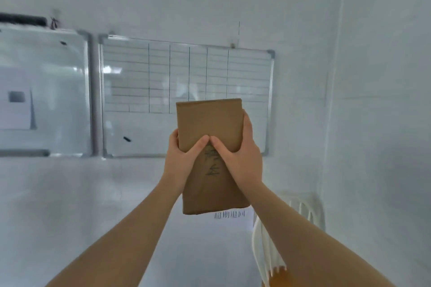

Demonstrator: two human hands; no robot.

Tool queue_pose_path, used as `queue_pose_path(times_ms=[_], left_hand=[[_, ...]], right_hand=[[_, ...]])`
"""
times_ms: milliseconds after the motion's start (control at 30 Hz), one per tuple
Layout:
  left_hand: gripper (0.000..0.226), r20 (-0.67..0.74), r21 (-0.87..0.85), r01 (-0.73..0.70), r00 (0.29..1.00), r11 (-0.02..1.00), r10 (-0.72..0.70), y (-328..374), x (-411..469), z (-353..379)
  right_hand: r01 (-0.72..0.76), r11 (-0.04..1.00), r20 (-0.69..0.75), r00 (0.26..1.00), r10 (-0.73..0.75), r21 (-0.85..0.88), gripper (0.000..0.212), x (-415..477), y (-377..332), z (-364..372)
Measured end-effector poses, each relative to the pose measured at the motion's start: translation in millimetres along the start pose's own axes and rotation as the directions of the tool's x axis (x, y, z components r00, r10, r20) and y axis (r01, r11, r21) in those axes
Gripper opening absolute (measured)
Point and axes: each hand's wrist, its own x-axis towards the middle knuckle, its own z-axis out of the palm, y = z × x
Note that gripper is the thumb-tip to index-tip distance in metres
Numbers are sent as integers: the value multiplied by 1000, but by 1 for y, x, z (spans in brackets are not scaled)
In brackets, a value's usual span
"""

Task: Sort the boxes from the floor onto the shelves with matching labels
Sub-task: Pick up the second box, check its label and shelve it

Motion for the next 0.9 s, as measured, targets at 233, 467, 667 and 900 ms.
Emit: queue_pose_path(times_ms=[233, 467, 667, 900], left_hand=[[57, 81, 22, -158, 984, 987, 156, 61, 14, 2], [79, 167, 193, -247, 962, 950, 216, 55, 3, 14], [98, -60, 492, -245, 948, 835, 314, 57, -5, 43], [101, -133, 630, -252, 897, 734, 422, 56, -17, 57]], right_hand=[[119, 992, -107, 988, -115, 36, 91, 34, -51, -17], [57, 995, -213, 976, -38, 84, 90, 43, -49, -26], [92, 992, -201, 977, -74, 83, 90, 46, -50, -23], [141, 988, -201, 972, -125, 65, 79, 45, -56, -19]])
